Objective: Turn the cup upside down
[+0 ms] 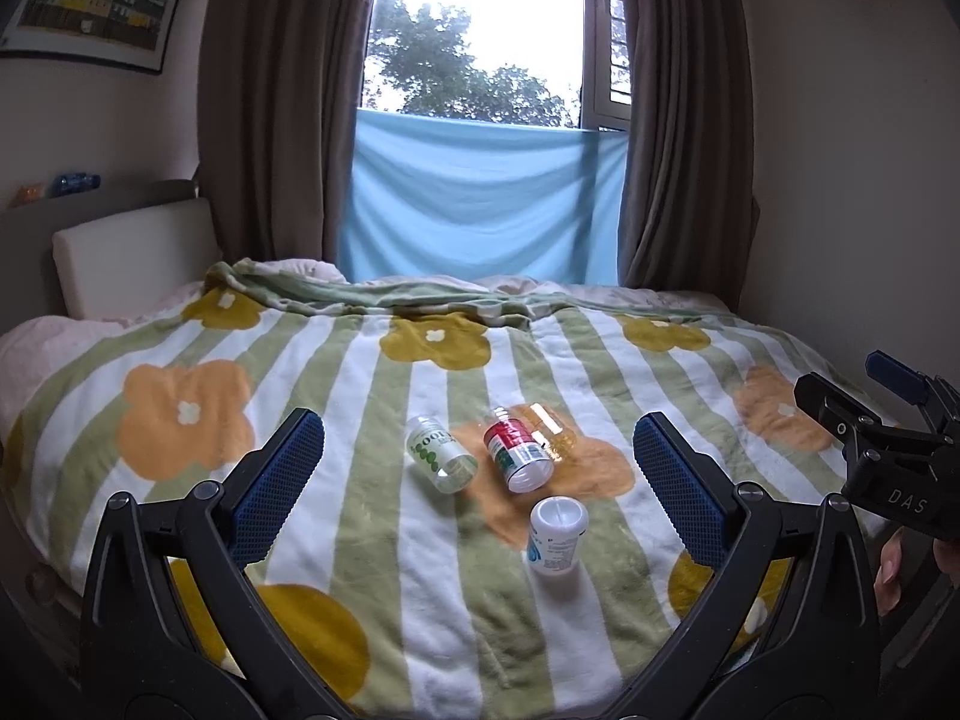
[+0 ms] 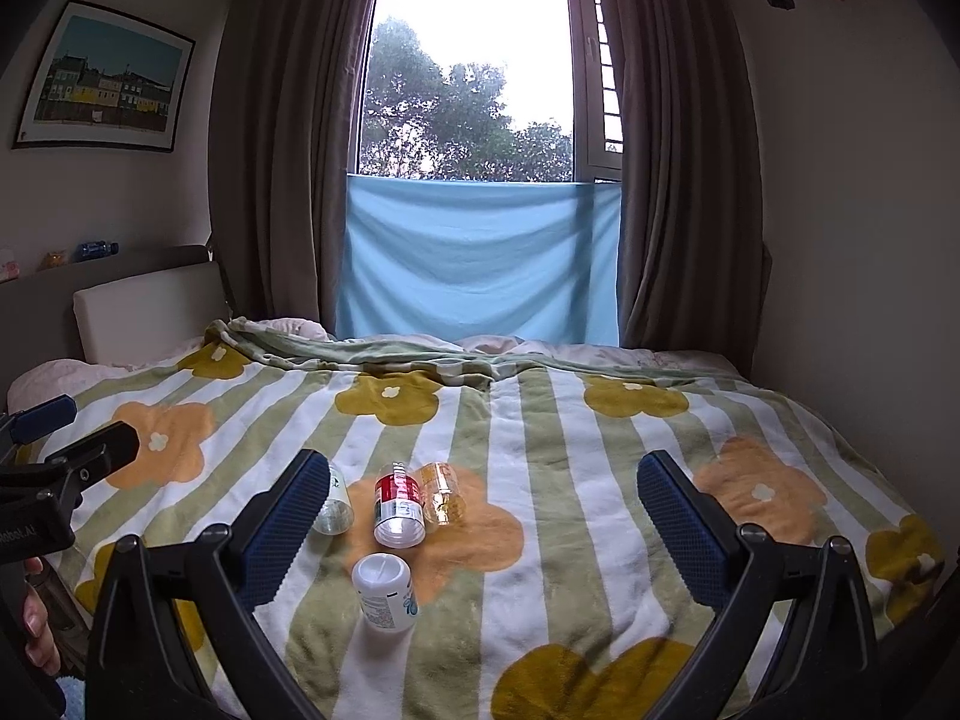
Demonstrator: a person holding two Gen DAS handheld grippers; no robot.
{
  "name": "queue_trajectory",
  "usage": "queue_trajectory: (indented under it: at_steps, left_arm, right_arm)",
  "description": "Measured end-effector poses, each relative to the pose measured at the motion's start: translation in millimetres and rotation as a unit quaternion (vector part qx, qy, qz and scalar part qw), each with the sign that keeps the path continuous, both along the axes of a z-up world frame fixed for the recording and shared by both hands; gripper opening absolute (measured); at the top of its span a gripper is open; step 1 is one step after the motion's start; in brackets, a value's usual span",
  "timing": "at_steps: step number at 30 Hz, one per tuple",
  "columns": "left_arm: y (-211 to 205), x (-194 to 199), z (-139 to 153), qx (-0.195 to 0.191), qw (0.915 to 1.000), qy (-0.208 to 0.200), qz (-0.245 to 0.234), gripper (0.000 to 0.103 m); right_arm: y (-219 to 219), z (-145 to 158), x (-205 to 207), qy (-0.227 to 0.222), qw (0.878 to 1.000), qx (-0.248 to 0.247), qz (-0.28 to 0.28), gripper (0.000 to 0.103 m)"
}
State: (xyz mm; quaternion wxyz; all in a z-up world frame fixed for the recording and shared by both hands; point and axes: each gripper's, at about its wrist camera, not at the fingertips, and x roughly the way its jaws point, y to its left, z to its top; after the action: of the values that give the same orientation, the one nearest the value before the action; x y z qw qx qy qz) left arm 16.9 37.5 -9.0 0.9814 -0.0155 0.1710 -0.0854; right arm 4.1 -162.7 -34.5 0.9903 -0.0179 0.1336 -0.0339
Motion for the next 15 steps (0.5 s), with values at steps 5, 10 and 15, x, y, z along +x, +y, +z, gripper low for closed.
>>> queue_trajectory:
  at_steps: [5, 10, 15]
  left_arm:
    - [0.2, -0.7, -0.1, -0.001, 1.0, 0.0, 0.0, 0.103]
    - [0.3, -0.2, -0.2, 0.0, 1.0, 0.001, -0.002, 0.103]
    - [-6.2, 0.3, -0.7, -0.002, 1.0, 0.002, -0.004, 0.103]
  right_arm:
    - [0.0, -0.3, 0.1, 0.001, 1.0, 0.0, 0.001, 0.103]
    - [-1.0, -0.9, -0.8, 0.001, 1.0, 0.001, 0.002, 0.103]
    - [-1.2, -1.4, -2.4, -0.001, 1.0, -0.003, 0.002, 0.103]
